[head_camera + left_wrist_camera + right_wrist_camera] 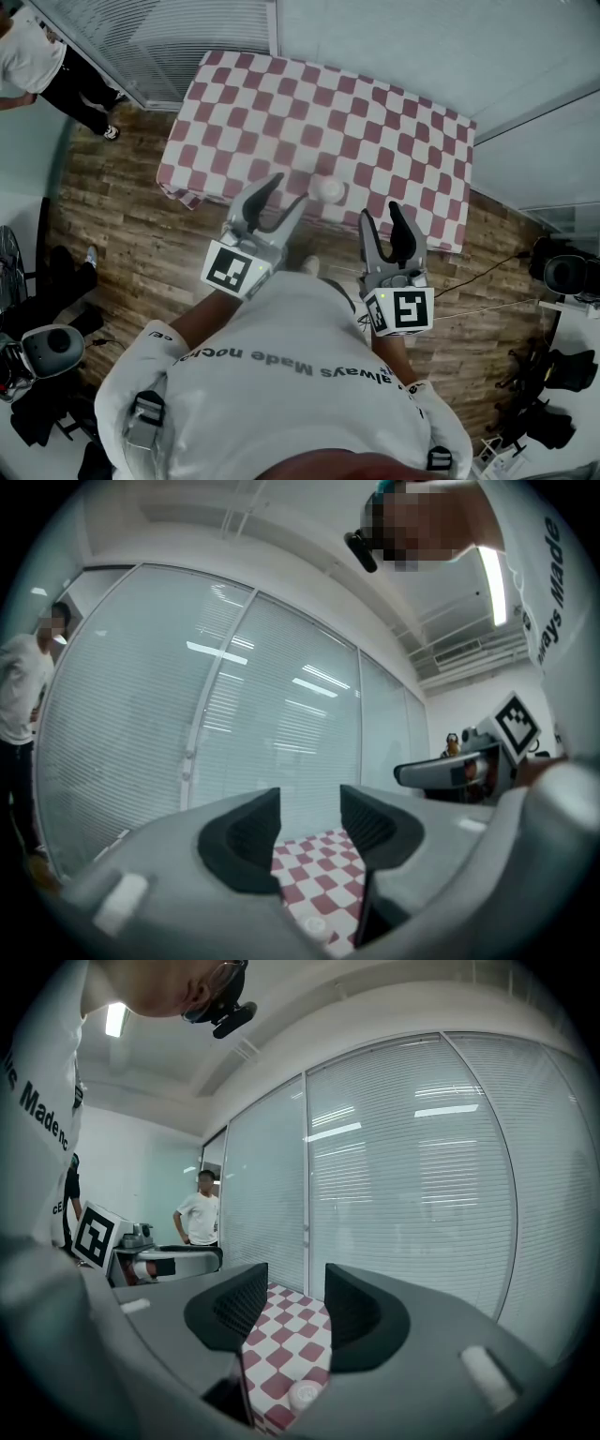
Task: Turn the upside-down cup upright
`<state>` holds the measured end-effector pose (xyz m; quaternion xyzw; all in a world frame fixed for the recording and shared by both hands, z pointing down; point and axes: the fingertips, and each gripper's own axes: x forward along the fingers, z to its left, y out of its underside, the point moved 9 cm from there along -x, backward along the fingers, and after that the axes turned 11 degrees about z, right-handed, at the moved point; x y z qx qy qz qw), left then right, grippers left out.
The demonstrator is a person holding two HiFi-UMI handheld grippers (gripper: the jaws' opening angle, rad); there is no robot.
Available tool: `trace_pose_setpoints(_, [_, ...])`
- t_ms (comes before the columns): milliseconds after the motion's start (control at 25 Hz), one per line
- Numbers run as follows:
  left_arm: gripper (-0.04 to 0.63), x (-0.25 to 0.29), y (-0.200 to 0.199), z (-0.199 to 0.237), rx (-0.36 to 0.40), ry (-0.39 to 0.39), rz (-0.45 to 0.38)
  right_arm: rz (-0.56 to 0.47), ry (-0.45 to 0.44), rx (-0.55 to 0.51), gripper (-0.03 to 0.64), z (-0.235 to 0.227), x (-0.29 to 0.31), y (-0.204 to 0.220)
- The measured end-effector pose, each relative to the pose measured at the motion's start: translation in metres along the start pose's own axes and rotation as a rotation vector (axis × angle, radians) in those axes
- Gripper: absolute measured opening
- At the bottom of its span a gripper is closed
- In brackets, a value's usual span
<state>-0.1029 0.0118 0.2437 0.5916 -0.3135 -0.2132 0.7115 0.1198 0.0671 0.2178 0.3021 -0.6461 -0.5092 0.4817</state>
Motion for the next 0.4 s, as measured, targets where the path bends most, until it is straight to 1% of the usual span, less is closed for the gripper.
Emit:
trace_pose_setpoints(120, [0.202, 0.0016, -0.0035, -0.0008, 0.000, 0.010, -0.028, 0.002, -0.003, -0.002, 0.192, 0.0006, 0.0015, 0.0000])
trace_pose_setpoints(400, [0.202, 0.0045, -0.0032, -0.0027, -0.002, 0.012, -0.025, 0.003, -0.010, 0.002, 0.190, -0.0027, 0.0022, 0.0004])
